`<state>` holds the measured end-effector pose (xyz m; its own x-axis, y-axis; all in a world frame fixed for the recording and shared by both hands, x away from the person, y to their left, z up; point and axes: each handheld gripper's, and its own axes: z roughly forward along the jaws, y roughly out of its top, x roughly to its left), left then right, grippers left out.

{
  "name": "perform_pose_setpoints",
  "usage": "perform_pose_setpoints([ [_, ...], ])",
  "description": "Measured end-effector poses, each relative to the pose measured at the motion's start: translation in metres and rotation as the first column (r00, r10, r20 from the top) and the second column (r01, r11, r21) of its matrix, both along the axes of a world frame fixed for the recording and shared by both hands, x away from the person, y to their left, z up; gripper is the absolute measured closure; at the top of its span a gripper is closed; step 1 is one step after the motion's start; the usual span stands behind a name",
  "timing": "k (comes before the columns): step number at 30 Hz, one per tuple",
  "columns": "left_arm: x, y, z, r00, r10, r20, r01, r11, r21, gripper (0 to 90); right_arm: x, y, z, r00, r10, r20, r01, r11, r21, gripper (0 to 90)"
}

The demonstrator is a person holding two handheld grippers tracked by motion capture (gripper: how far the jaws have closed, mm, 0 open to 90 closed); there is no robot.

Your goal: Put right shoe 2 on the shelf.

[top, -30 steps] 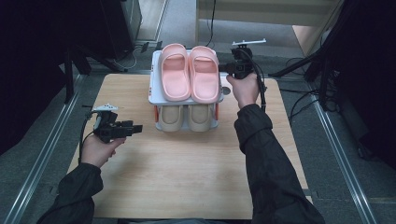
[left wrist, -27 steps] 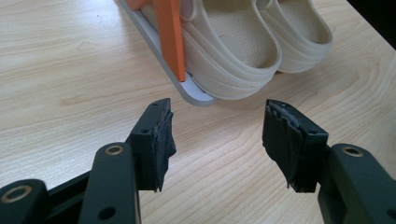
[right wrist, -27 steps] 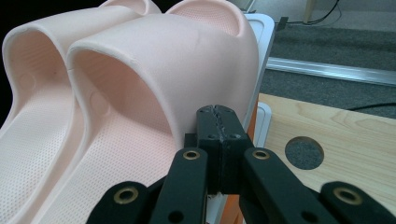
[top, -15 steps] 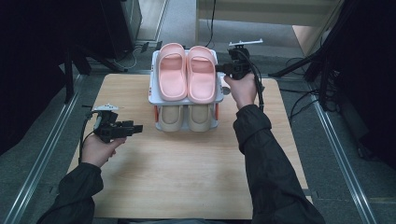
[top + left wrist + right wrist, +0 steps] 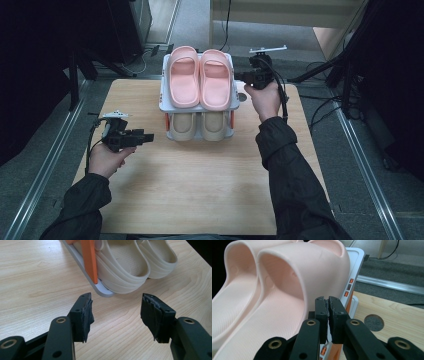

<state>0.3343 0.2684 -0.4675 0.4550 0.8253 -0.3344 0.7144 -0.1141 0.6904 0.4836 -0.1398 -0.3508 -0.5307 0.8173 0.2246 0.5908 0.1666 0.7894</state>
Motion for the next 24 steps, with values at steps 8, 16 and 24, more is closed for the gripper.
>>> perform_pose_setpoints([
  [8, 0.0, -0.003, 0.001, 1.0, -0.008, 0.0, 0.008, 1.0, 0.001, 42.5, -0.03, -0.017, 0.0, 0.9986, 0.044, 0.029, -0.044, 0.999, 0.001, 84.4],
  [16, 0.002, -0.007, -0.001, 0.9998, -0.016, -0.008, 0.016, 0.9999, 0.005, 42.3, -0.062, -0.033, -0.01, 0.9959, 0.071, 0.055, -0.072, 0.997, 0.0, 79.4],
  [24, 0.007, -0.012, -0.001, 0.9995, -0.033, 0.001, 0.033, 0.9994, 0.008, 41.8, -0.098, -0.041, -0.035, 0.991, 0.112, 0.074, -0.112, 0.994, 0.003, 74.3],
])
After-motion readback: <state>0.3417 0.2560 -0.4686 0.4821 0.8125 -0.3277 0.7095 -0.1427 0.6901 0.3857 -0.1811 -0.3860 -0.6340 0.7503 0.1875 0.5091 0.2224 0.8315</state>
